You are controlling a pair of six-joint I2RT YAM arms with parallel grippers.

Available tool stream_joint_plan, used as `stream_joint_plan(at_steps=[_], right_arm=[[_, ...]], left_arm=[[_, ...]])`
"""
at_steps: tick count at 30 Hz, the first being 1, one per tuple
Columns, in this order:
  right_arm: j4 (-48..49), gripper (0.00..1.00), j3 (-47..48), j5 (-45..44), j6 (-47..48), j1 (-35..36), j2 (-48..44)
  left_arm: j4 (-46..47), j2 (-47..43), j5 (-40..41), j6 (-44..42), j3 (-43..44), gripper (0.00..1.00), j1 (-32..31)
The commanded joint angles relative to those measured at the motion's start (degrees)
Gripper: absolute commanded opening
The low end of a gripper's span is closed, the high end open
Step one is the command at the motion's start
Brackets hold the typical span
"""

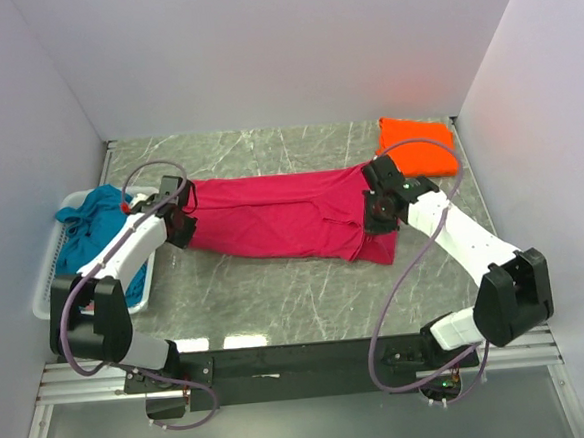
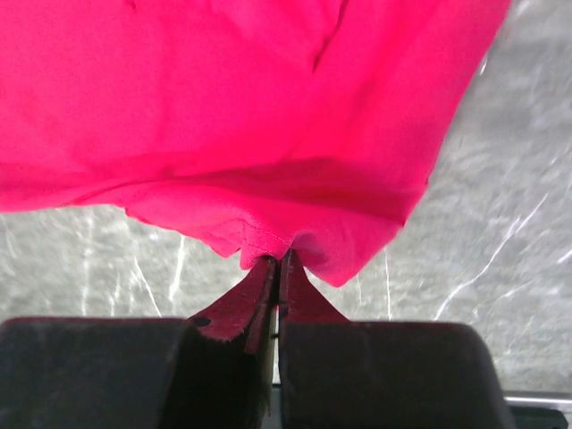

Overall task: Fold and stack the t-shirts
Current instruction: Fold the tshirt

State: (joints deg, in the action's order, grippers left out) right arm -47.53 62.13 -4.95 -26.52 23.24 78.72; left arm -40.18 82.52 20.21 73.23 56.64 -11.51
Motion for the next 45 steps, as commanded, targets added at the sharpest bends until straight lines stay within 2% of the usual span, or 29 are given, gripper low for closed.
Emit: stream_joint_plan(at_steps=[1, 17, 24, 32, 43, 44, 45], right_arm=[[0.86, 0.00, 4.92, -0.59, 2.53, -2.06, 2.04], [2.18, 0.00, 19.59, -1.47, 7.80, -6.55, 12.24], [2.27, 0.00, 26.80, -2.96, 15.62, -6.72, 17.87], [0.34, 0.00, 39.62, -2.08, 25.90, -7.42, 28.58], [-1.43, 0.00, 54.49, -1.38, 30.13, -7.95, 43.27], [-1.25, 0.00, 55.29, -1.20, 29.95, -7.95, 43.97], [-1.08, 0.02, 56.16, -1.03, 29.69, -7.95, 45.46]], left_arm=[[-0.42, 0.45, 0.18, -0.98, 3.21, 0.01, 1.22], [3.97, 6.33, 0.71, -1.51, 7.60, 0.01, 3.33], [4.94, 10.46, 1.49, -1.51, 10.85, 0.01, 3.33], [5.37, 13.36, 2.65, -1.86, 12.97, 0.01, 3.69], [7.14, 17.75, 4.58, -1.16, 15.69, 0.01, 4.21], [7.22, 18.20, 4.49, -1.34, 16.04, 0.02, 4.47], [7.40, 18.64, 4.32, -1.60, 16.30, 0.10, 4.65]])
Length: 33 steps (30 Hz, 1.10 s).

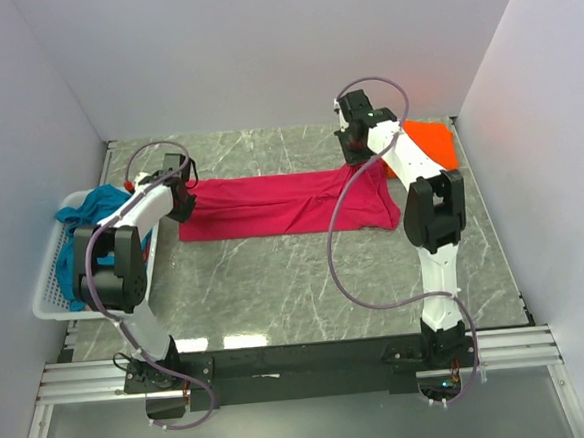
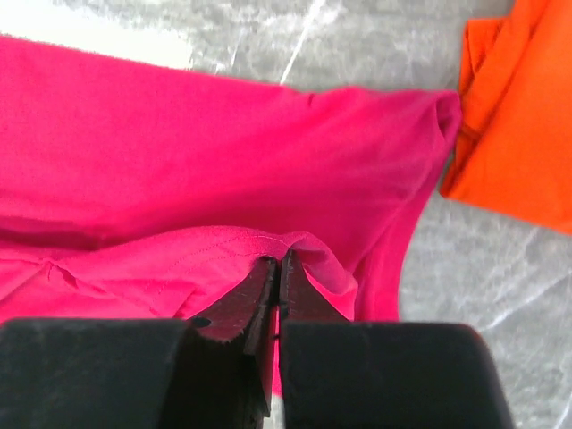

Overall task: Fold and stack the t-shirts
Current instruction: Fold the tshirt

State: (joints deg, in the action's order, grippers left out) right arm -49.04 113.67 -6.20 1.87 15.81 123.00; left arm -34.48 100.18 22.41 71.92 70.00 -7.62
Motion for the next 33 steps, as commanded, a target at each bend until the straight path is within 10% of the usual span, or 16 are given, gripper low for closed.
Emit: stream_joint_plan(at_steps=[1, 5, 6, 19, 33], right_arm=[[0.35, 0.05, 6.29, -0.04, 1.03, -0.52, 1.89], [-0.97, 0.44, 9.38, -2.76, -1.51, -0.52, 3.21], [-0.97, 0.49, 8.94, -3.03, -1.78, -0.43, 2.08], [18.53, 0.87, -30.33, 21.23, -22.42, -0.35, -16.65], [20.12, 0.87, -21.56, 25.00, -23.40, 0.01, -4.79]], left_arm=[[1.17, 1.85, 2.28, -0.55, 4.17, 0.17, 0.94], [0.64, 1.51, 2.20, -1.60, 6.56, 0.91, 1.20], [1.25, 0.81, 1.59, -1.87, 6.29, 0.97, 1.11], [6.08, -3.15, -6.68, -6.17, 3.75, 0.99, -4.95], [8.64, -1.66, -10.46, -7.94, 0.67, 1.00, -5.92]])
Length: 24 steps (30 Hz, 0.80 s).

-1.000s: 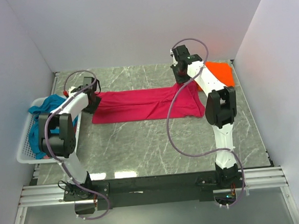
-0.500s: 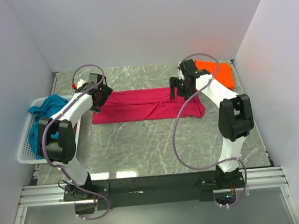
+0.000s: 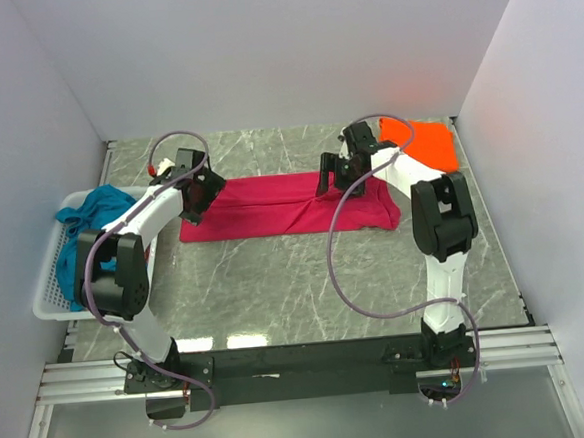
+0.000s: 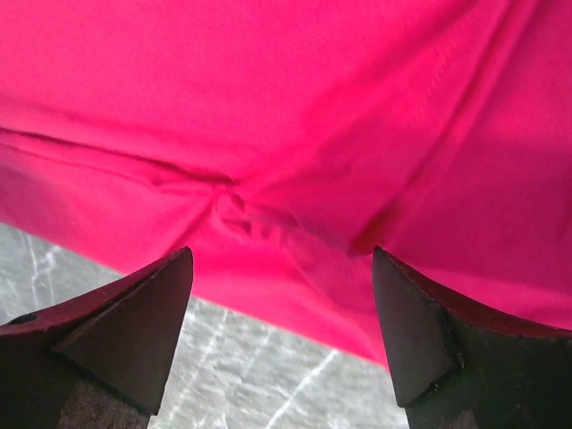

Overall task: Fold and stack the t-shirts
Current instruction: Fold the tshirt

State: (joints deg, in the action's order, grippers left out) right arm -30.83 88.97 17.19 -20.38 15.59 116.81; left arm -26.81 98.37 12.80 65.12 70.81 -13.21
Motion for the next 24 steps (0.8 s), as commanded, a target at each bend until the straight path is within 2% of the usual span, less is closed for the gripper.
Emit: stream_joint_plan(at_steps=[1, 8, 14, 21, 24], right_arm=[[1.83, 0.87, 3.49, 2.23, -1.67, 0.23, 1.75], [1.65, 0.87, 5.86, -0.31, -3.43, 1.10, 5.17], [6.65, 0.85, 7.44, -2.34, -7.65, 1.28, 7.46], [14.56, 0.85, 18.06, -1.55, -7.84, 2.95, 11.24], [10.99, 0.85, 25.97, -1.72, -6.35, 3.83, 13.96]], left_arm=[[0.88, 0.07, -0.50, -1.14, -0.05, 0.99, -0.24], [0.09, -0.98, 0.91, -1.23, -0.58, 0.99, -0.23], [-0.53, -0.90, 1.79, -1.67, -0.49, 0.99, -0.06], [-0.88, -1.16, 1.97, -1.67, -0.49, 0.99, 0.03], [-1.58, -1.51, 2.67, -1.67, -0.14, 1.00, 0.12]])
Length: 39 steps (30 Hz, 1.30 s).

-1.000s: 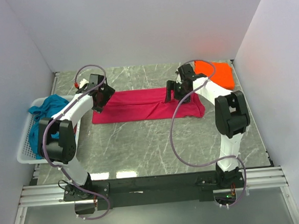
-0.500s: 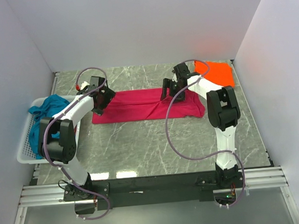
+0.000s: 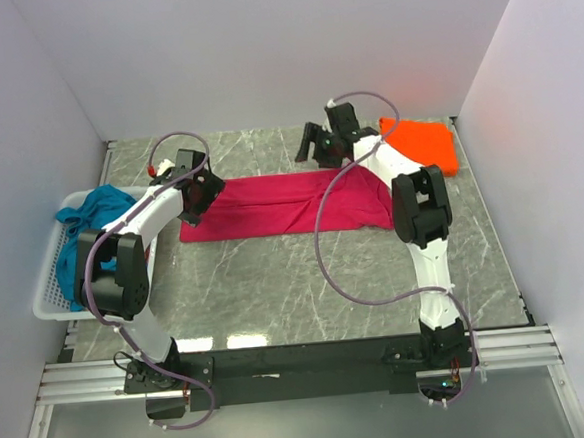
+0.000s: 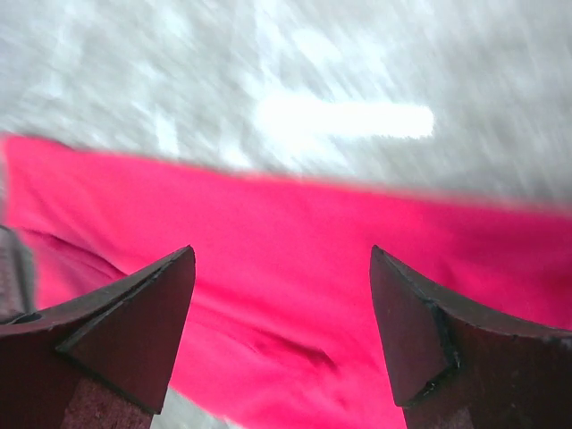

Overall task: Fold and stack the t-shirts
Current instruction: Fold the tshirt

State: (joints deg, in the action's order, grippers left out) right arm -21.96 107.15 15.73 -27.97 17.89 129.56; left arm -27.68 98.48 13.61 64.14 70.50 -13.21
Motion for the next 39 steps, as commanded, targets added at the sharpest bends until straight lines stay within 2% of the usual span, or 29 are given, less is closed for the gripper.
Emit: stream_joint_plan(at_steps=[1, 4, 6, 10, 14, 17, 24, 34, 39], right_arm=[[0.87, 0.85, 9.37, -2.08, 1.68, 1.88, 1.66], [-2.47, 0.85, 11.33, -4.29, 3.35, 1.89, 1.05], [-3.35, 0.85, 6.95, -9.72, 3.44, 1.71, -4.02], [-5.11, 0.86, -4.38, -14.14, 1.08, 1.36, -11.49], [-6.52, 0.87, -15.10, -13.01, -1.21, 1.09, -14.15], [-4.15, 0.87, -18.29, -11.07, -2.00, 1.09, -13.81], [-4.24, 0.87, -11.28, -8.44, -1.92, 1.27, -7.31], [-3.01, 0.86, 5.60, -2.28, -3.05, 2.68, 3.06], [-1.77, 0.86, 8.95, -2.27, -3.94, 2.94, 1.59]], left_arm=[[-0.97, -1.62, 2.04, -0.77, 0.34, 0.99, 0.12], [-1.24, -2.32, 2.83, -1.03, 0.52, 1.00, 0.20], [-0.97, -2.24, 2.66, -2.09, 1.30, 0.99, 0.12], [-1.58, -0.31, 1.08, -3.23, 4.20, 0.99, 0.12], [-1.24, 1.28, 0.11, -3.58, 5.52, 0.99, 0.20], [-1.06, 1.45, 0.28, -3.67, 5.44, 0.99, 0.20], [-1.94, 1.54, 1.68, -4.11, 5.88, 0.99, 0.29], [-2.38, 0.67, 2.04, -4.20, 5.27, 0.99, 1.08], [-2.03, -0.83, 2.92, -4.90, 4.56, 0.99, 1.17]])
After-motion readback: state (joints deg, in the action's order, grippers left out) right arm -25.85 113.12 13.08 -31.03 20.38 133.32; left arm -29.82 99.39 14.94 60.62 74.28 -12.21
